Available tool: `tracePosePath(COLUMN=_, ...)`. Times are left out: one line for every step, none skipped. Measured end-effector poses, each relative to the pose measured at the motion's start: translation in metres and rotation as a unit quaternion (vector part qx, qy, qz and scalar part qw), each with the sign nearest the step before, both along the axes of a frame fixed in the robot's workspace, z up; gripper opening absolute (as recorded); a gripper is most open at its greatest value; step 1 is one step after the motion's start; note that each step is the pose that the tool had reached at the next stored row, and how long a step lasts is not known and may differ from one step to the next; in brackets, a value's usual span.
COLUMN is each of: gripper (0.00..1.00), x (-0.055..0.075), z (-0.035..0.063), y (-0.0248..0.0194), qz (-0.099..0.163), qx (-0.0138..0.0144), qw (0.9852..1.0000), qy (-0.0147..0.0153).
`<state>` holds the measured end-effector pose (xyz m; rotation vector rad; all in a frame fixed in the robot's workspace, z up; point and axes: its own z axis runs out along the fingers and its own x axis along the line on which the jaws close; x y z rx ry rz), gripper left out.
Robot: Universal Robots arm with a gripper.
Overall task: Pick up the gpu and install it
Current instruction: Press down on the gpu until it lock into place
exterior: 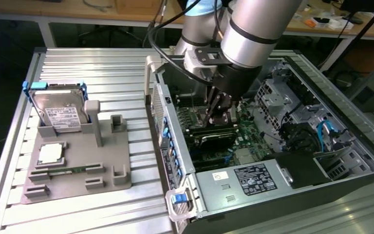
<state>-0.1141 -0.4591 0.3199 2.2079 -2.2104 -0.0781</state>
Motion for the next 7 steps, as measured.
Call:
tracePosePath(gripper=0.11, x=0.0, z=0.0, y=-0.0004, qz=0.0, qx=0.0015, qw=1.0, qy=0.0)
tracePosePath(gripper=0.11, x=0.0, z=-0.0001, y=-0.0008, qz=0.0, qx=0.0028, qw=1.0, qy=0.0)
tracePosePath(gripper=0.11, x=0.0, z=0.0, y=-0.0011, qz=0.0, qx=0.004, qw=1.0, qy=0.0)
tracePosePath(gripper=0.11, x=0.0, z=0.0, y=-0.0014, qz=0.0, qx=0.005, qw=1.0, qy=0.0)
tracePosePath(gripper=0.11, x=0.0, z=0.0001, y=-0.0017, qz=0.0, qx=0.0061, qw=1.0, qy=0.0)
tracePosePath(gripper=0.11, x=0.0, z=0.0, y=-0.002, qz=0.0, qx=0.0073, qw=1.0, qy=0.0)
tracePosePath(gripper=0.11, x=0.0, z=0.0, y=-0.0023, qz=0.0, qx=0.0086, qw=1.0, qy=0.0)
